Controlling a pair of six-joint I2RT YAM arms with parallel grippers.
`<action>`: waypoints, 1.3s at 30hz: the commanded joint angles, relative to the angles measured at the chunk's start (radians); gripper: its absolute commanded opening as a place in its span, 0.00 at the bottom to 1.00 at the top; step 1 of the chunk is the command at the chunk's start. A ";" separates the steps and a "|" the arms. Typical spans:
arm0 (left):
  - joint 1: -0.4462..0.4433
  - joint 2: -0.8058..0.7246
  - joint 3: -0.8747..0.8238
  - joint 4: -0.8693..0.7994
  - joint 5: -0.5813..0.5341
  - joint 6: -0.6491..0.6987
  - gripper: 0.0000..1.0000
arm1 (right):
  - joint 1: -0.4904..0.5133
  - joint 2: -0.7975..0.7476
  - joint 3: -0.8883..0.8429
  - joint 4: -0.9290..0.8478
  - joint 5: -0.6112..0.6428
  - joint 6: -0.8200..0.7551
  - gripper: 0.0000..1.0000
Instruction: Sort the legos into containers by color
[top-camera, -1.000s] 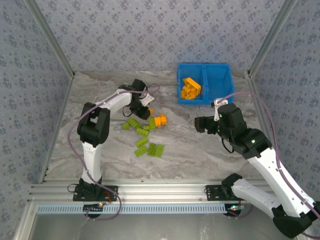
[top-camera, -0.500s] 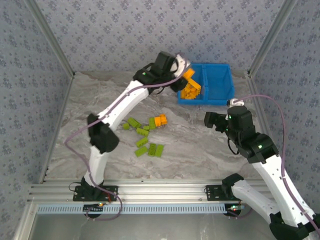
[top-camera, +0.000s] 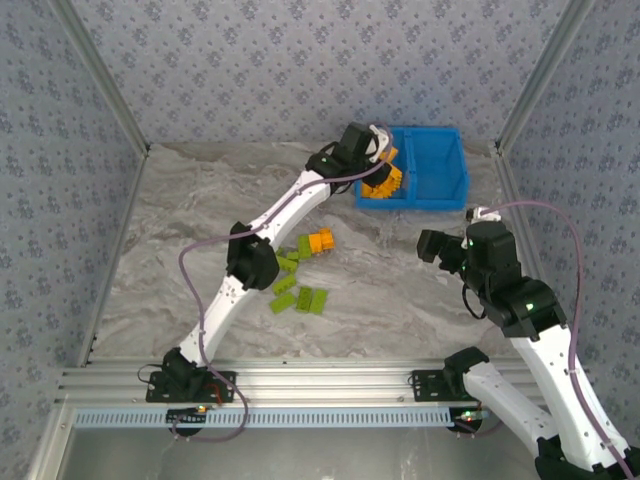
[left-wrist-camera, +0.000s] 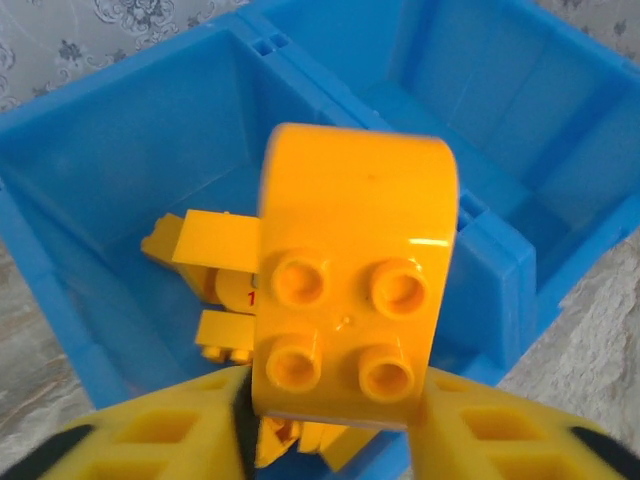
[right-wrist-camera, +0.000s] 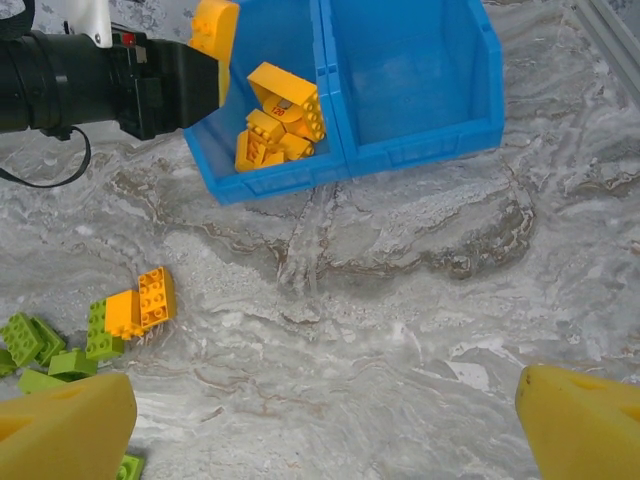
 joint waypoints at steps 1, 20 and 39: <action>-0.011 -0.011 0.040 0.098 -0.019 -0.029 0.57 | -0.009 -0.009 -0.011 -0.023 -0.023 0.018 1.00; 0.019 -0.904 -0.746 0.023 0.065 0.021 0.94 | 0.151 0.304 -0.035 0.134 -0.225 -0.123 0.98; 0.037 -1.775 -1.660 -0.077 -0.269 -0.109 0.99 | 0.271 1.191 0.325 0.355 -0.235 -0.288 0.94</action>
